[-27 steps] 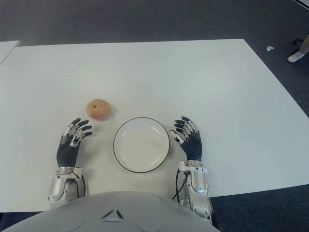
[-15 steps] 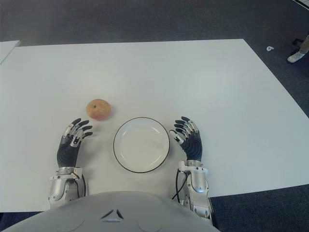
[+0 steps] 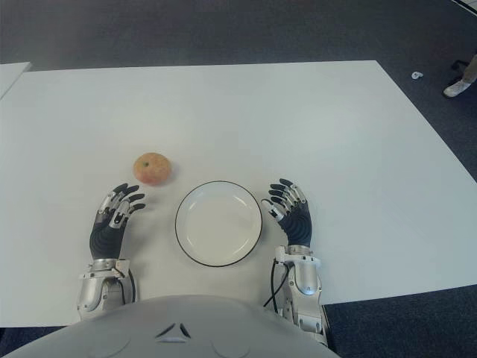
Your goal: Put the apples into the plate.
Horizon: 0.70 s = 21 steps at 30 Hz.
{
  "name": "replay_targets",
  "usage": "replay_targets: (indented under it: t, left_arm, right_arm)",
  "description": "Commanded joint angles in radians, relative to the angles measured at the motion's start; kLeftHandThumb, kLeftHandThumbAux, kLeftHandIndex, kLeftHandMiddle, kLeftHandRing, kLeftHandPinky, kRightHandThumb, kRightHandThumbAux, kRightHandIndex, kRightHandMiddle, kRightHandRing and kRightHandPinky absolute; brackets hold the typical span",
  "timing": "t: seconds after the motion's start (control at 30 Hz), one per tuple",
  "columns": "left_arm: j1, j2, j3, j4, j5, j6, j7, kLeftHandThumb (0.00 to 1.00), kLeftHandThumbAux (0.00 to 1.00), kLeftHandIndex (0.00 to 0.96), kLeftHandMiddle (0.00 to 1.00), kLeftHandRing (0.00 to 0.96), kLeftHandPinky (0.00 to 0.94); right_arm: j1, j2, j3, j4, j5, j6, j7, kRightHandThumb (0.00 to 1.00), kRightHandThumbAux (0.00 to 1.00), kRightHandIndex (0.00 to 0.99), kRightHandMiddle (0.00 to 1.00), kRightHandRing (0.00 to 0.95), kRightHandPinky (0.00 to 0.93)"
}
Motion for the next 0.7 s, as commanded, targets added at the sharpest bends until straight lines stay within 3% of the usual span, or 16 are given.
replay_targets:
  t: [0.03,0.3,0.43,0.5,0.6,0.7]
  left_arm:
    - [0.008,-0.004,-0.003,-0.025,0.000,0.025,0.006,0.477,0.522,0.224,0.270,0.325,0.366]
    - [-0.014,0.021,0.023,-0.122,-0.002,0.065,0.021,0.468,0.510,0.231,0.267,0.309,0.353]
    - [-0.033,0.025,0.048,-0.148,0.089,0.043,0.074,0.459,0.492,0.228,0.262,0.303,0.349]
    - [-0.042,0.030,0.064,-0.124,0.199,-0.032,0.114,0.459,0.488,0.223,0.256,0.296,0.335]
    - [-0.065,0.060,0.114,-0.082,0.467,-0.192,0.230,0.459,0.490,0.209,0.242,0.275,0.297]
    - [-0.080,0.102,0.152,-0.076,0.693,-0.263,0.341,0.453,0.491,0.184,0.222,0.247,0.260]
  right_arm:
    - [0.027,0.000,-0.012,0.077,0.003,0.066,-0.008,0.510,0.755,0.249,0.374,0.349,0.358]
    - [0.015,-0.004,-0.027,0.110,0.004,0.062,-0.009,0.493,0.761,0.245,0.373,0.355,0.374]
    - [0.007,-0.008,-0.035,0.139,0.009,0.043,-0.002,0.469,0.761,0.240,0.373,0.358,0.380]
    - [0.001,-0.009,-0.038,0.153,0.012,0.034,0.002,0.463,0.759,0.240,0.372,0.358,0.378]
    - [-0.006,-0.011,-0.044,0.171,0.015,0.023,0.009,0.452,0.755,0.240,0.371,0.358,0.375]
    - [-0.012,-0.011,-0.048,0.184,0.016,0.016,0.014,0.446,0.747,0.238,0.370,0.358,0.377]
